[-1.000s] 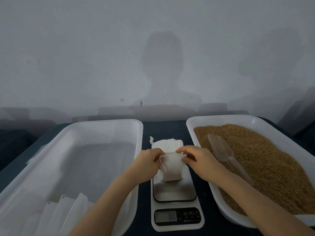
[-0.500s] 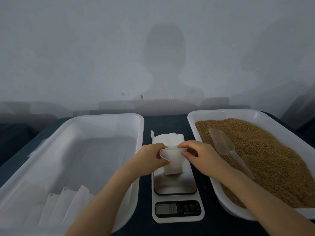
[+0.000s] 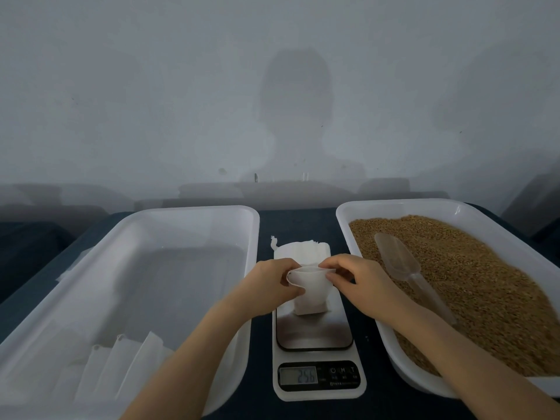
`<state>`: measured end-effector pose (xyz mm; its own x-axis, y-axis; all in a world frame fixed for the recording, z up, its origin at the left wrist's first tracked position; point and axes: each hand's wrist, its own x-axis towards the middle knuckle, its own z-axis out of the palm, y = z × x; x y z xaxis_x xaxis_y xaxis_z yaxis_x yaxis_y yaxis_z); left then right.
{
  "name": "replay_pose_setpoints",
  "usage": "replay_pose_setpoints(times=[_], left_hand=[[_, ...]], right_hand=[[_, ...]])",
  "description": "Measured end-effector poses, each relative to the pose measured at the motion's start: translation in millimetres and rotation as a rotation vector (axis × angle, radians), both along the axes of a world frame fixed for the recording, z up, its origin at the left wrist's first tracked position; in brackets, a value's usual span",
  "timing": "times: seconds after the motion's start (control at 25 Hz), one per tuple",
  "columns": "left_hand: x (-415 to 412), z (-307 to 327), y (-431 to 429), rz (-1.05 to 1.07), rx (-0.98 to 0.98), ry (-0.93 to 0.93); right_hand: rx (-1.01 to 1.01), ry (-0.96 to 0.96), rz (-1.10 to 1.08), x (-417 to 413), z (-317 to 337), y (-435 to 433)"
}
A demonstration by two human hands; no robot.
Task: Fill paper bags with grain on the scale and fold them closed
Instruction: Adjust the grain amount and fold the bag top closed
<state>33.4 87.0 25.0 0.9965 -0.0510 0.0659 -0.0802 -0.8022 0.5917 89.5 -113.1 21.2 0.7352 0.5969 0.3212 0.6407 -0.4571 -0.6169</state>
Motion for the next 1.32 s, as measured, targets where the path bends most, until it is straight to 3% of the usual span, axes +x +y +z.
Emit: replay_pose_setpoints(times=[1.12,1.32], left_hand=[[-0.5,2.0,-1.5,0.033,0.006,0.014],[-5.3,14.9,-13.7,-0.025,-0.12,0.105]], right_hand=[[0.002,0.053,0.002,-2.5,0.2,1.5],[0.063,0.024,0.051,-4.5,3.2,1.0]])
